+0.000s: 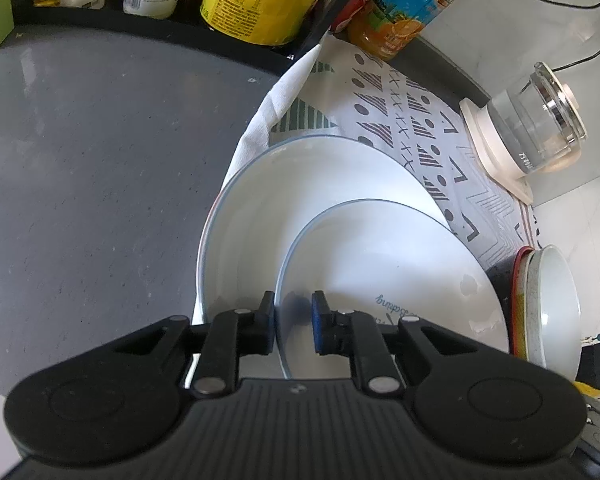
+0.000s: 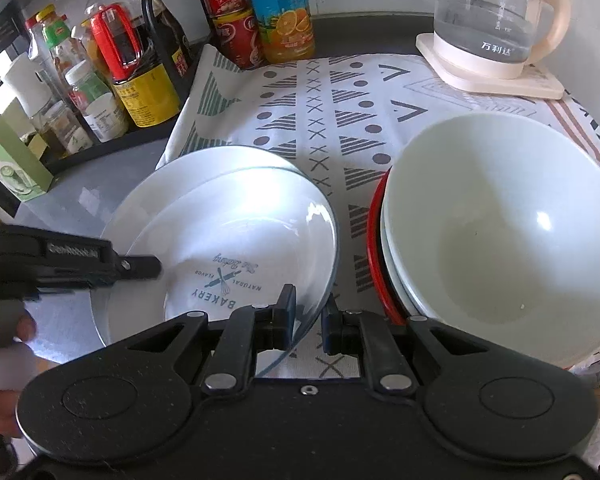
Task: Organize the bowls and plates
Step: 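Lower the 'Bakery' plate onto the 'Sweet' plate, open both grippers, then move both grippers to the red-and-black bowl holding the nested bowls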
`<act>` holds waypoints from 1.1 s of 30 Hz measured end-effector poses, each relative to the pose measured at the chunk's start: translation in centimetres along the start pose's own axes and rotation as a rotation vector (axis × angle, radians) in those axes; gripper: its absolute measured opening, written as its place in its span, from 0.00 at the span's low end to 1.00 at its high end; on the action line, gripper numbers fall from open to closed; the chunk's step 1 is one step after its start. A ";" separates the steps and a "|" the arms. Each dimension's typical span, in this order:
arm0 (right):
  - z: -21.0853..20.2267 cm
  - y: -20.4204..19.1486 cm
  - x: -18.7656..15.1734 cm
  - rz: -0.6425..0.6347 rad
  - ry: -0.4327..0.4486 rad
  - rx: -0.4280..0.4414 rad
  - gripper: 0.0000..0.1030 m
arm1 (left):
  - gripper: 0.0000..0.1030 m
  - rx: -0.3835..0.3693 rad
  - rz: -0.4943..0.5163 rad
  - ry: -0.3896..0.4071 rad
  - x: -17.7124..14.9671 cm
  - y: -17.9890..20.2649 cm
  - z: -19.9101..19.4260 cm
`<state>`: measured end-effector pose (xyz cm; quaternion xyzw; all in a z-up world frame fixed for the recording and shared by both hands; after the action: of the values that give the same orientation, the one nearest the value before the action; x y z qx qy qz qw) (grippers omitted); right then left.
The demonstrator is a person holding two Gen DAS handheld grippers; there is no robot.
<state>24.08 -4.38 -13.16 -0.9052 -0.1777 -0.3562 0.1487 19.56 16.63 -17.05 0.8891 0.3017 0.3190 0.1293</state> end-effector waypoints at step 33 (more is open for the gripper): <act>-0.4 -0.5 -0.2 0.024 0.055 0.022 0.35 | 0.41 0.141 0.201 0.104 0.5 -0.5 -2.8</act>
<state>23.44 -4.12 -12.97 -0.8954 -0.1664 -0.3772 0.1679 17.80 17.42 -14.87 0.9041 0.2388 0.3538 0.0181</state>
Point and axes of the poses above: each gripper's, at about its wrist camera, not at the fingertips, and z roughly the way its jaws point, y to its right, x to its top, the point moved 2 cm from there along z, roughly the way its jaws point, and after that the axes turned 13 degrees about y, right-handed, at the moved point
